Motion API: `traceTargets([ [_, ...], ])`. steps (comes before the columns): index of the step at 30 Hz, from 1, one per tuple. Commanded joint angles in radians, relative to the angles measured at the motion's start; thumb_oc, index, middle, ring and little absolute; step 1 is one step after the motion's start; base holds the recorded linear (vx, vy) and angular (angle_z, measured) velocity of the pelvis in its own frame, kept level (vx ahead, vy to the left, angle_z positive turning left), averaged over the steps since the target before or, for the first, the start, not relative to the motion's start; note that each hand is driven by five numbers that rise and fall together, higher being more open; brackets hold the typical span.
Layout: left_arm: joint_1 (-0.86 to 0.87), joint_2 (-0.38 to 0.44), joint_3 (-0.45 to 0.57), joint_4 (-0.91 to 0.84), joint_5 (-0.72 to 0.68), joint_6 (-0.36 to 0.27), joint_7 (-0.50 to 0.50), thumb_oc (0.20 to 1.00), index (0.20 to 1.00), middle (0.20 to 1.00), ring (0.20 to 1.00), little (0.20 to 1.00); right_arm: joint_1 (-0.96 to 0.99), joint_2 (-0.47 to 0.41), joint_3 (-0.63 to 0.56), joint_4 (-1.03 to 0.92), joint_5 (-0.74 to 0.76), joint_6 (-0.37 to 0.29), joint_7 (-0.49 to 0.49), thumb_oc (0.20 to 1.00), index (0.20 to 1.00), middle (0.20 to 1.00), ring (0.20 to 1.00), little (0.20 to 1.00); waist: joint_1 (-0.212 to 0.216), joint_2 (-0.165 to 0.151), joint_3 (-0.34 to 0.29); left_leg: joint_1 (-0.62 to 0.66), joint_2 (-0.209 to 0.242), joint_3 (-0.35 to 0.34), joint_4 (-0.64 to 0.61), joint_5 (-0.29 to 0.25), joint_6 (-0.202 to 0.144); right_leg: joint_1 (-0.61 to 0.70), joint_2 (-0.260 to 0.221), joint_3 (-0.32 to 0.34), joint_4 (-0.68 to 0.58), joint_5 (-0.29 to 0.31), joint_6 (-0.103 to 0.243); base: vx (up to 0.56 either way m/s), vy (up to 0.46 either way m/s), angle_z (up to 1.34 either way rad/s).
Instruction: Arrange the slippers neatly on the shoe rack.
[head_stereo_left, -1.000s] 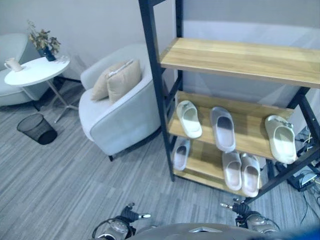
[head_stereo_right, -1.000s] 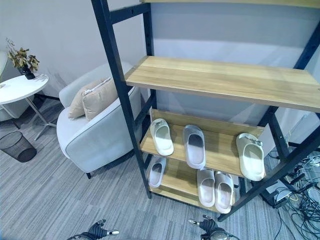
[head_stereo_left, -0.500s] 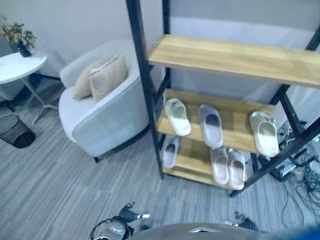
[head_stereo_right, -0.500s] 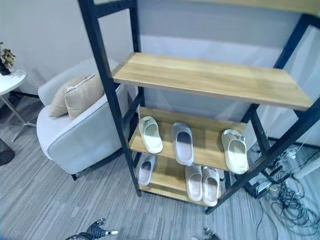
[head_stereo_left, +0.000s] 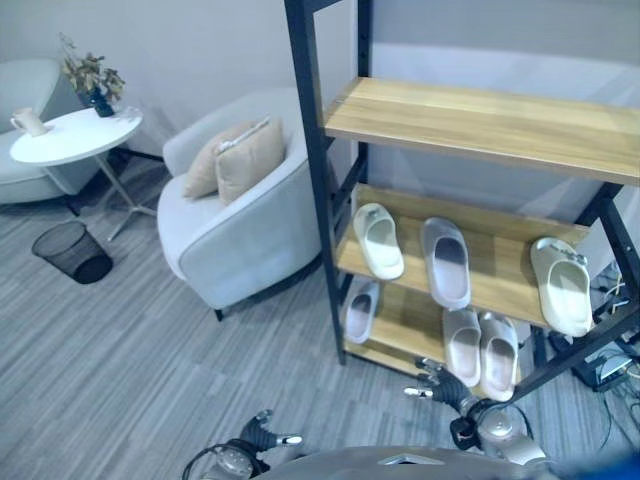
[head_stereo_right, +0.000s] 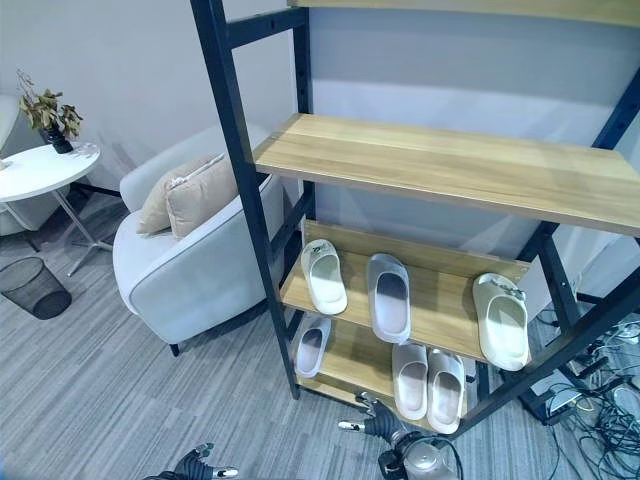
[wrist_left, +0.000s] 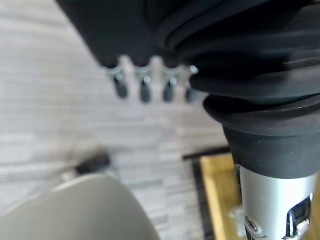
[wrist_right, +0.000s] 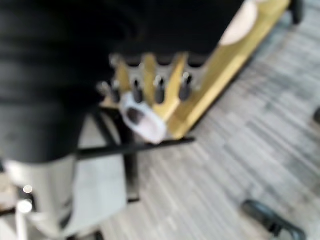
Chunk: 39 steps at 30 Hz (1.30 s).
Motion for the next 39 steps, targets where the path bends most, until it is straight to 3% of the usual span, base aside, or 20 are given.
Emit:
traceTargets([
  [1, -0.107, -0.017, 0.001, 0.063, 0.024, -0.031, -0.004, 1.000, 1.000, 1.000, 1.000, 1.000, -0.049, -0.008, 0.026, -0.059, -0.013, -0.045, 0.036, 1.000, 1.000, 1.000, 1.000, 1.000, 0.005, -0.015, 0.027, -0.026, -0.020, 0.017, 0.009, -0.039, -0.011, -0.015, -0.023, -0.038, 0.011, -0.029, 0.032, 0.00, 0.025, 0.07],
  [7, -0.104, -0.023, 0.003, 0.075, 0.028, -0.032, 0.001, 1.000, 1.000, 1.000, 1.000, 1.000, -0.111, -0.049, 0.102, -0.247, 0.025, -0.060, 0.074, 1.000, 1.000, 1.000, 1.000, 1.000, 0.020, -0.018, 0.036, -0.026, -0.024, 0.010, 0.009, -0.041, -0.007, -0.020, -0.027, -0.044, 0.026, -0.033, 0.034, 0.01, 0.020, 0.12],
  [9, -0.094, -0.027, 0.016, 0.081, 0.021, -0.034, 0.005, 1.000, 1.000, 1.000, 1.000, 1.000, -0.137, -0.073, 0.071, -0.368, 0.058, -0.076, 0.053, 1.000, 1.000, 1.000, 1.000, 1.000, 0.022, -0.018, 0.035, -0.027, -0.023, 0.012, 0.009, -0.041, -0.003, -0.025, -0.025, -0.039, 0.030, -0.034, 0.035, 0.07, 0.023, 0.02],
  [14, -0.052, -0.048, 0.044, 0.079, 0.021, -0.039, 0.027, 1.000, 1.000, 1.000, 1.000, 1.000, -0.133, -0.123, -0.220, -0.571, -0.166, -0.145, -0.210, 1.000, 1.000, 1.000, 1.000, 1.000, 0.016, -0.011, 0.031, -0.033, -0.023, 0.014, 0.009, -0.046, 0.002, -0.032, -0.022, -0.038, 0.025, -0.035, 0.036, 0.10, 0.028, -0.02],
  [23, -0.066, -0.029, 0.007, 0.019, 0.027, -0.049, 0.032, 1.000, 1.000, 1.000, 1.000, 1.000, -0.278, -0.247, -0.307, -0.353, -0.444, -0.073, -0.427, 1.000, 1.000, 1.000, 1.000, 1.000, 0.044, -0.021, 0.058, -0.078, -0.028, 0.001, 0.009, -0.044, 0.007, -0.061, -0.020, -0.042, 0.009, -0.025, 0.039, 0.02, 0.007, -0.02],
  [29, -0.084, -0.016, -0.025, 0.024, 0.029, -0.051, 0.048, 1.000, 1.000, 1.000, 1.000, 1.000, -0.437, -0.300, -0.304, -0.157, -0.469, -0.032, -0.536, 1.000, 1.000, 1.000, 1.000, 1.000, 0.070, -0.017, 0.105, -0.141, -0.038, -0.007, 0.009, -0.027, 0.008, -0.119, -0.022, -0.040, 0.008, -0.010, 0.042, -0.02, 0.025, 0.05],
  [34, -0.107, -0.010, -0.052, 0.041, 0.004, -0.058, 0.078, 1.000, 1.000, 1.000, 1.000, 1.000, -0.593, -0.281, -0.255, 0.044, -0.349, -0.021, -0.555, 1.000, 1.000, 1.000, 1.000, 1.000, 0.092, -0.007, 0.139, -0.224, -0.051, -0.015, 0.009, -0.003, 0.006, -0.194, -0.033, -0.037, 0.007, 0.014, 0.045, -0.02, 0.051, 0.05],
  [39, -0.123, -0.013, -0.074, 0.026, -0.011, -0.069, 0.106, 1.000, 1.000, 1.000, 1.000, 1.000, -0.668, -0.284, -0.221, 0.158, -0.329, -0.007, -0.564, 1.000, 1.000, 1.000, 1.000, 1.000, 0.103, -0.003, 0.156, -0.257, -0.061, -0.023, 0.009, 0.005, 0.005, -0.220, -0.046, -0.042, 0.012, 0.026, 0.050, 0.02, 0.023, 0.00],
])
